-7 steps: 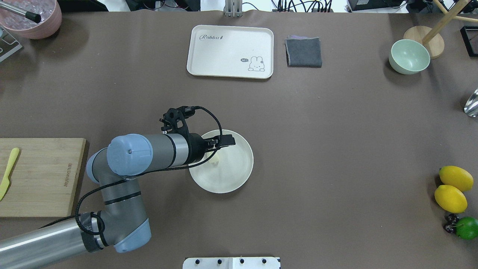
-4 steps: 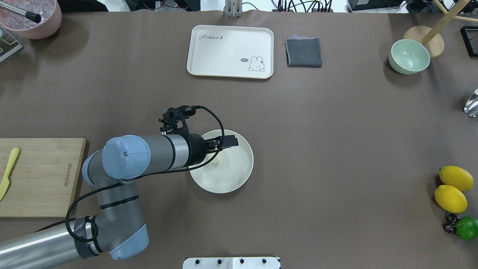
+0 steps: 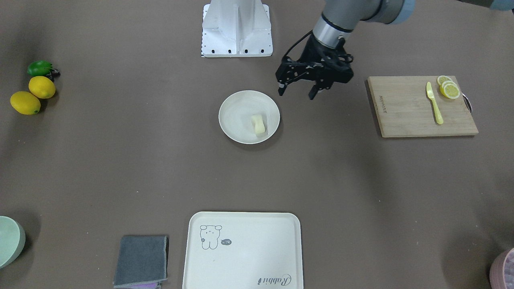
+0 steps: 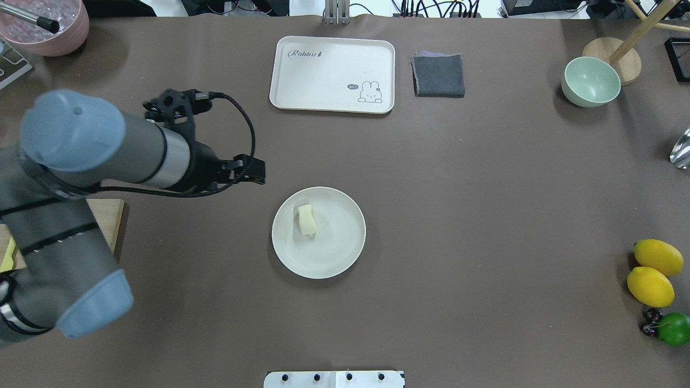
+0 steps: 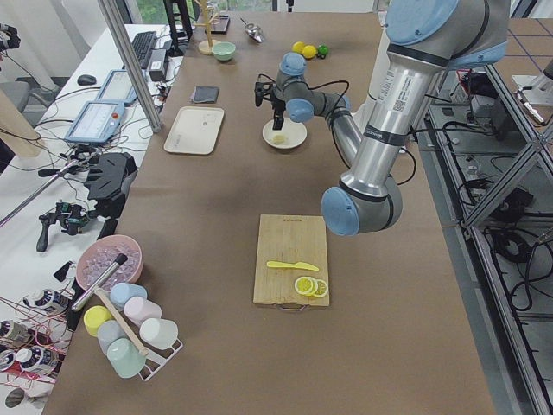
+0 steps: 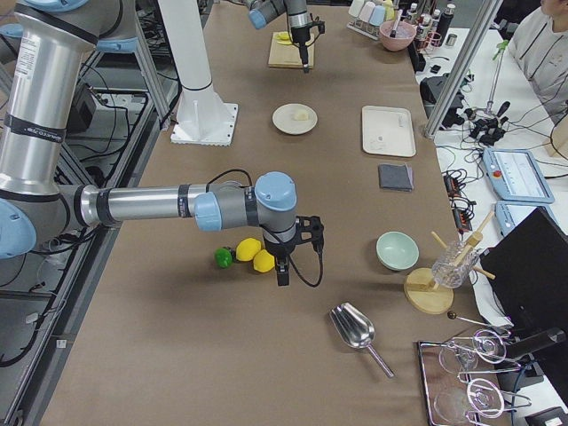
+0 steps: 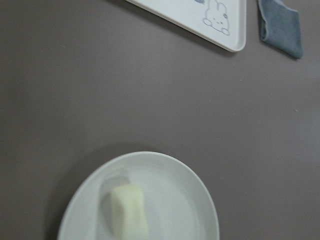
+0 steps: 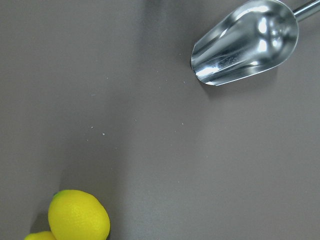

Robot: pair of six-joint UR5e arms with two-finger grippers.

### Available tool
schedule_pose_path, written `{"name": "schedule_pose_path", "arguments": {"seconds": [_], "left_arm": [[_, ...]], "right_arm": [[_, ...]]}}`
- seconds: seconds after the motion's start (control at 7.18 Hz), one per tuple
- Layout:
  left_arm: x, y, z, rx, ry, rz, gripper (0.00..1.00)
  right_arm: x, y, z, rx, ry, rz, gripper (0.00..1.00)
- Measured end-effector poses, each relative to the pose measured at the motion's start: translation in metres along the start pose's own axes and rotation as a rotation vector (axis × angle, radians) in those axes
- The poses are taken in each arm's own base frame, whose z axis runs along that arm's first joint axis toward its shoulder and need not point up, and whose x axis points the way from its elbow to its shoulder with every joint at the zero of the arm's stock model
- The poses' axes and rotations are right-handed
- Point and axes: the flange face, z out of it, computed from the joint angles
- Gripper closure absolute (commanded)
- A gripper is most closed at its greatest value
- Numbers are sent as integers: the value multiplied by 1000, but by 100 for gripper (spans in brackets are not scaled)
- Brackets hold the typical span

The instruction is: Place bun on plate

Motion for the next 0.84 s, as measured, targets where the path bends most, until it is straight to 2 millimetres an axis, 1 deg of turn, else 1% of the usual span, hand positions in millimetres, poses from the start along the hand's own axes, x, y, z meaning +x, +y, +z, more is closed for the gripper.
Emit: {"name": "schedule_pose_path", "arguments": {"seconds": [0.14, 0.28, 0.42, 0.56, 0.7, 0.84], "left_arm": [[-49, -21, -32, -20, -84, 77, 3], [-105, -39, -62, -36, -164, 160, 3], [-168, -57, -93, -51, -229, 238, 3], [-242, -74, -126, -73, -276, 311, 3], [-312, -82, -153, -99, -300, 364, 3], [-381, -83, -174, -127, -313, 395, 3]], "right_arm": [[1, 1, 1, -2, 0, 3, 0], [3, 2, 2, -4, 1, 6, 0], [4, 3, 2, -5, 1, 8, 0], [7, 6, 2, -6, 2, 5, 0], [10, 9, 2, -7, 2, -1, 0], [13, 12, 1, -5, 3, -9, 0]]}}
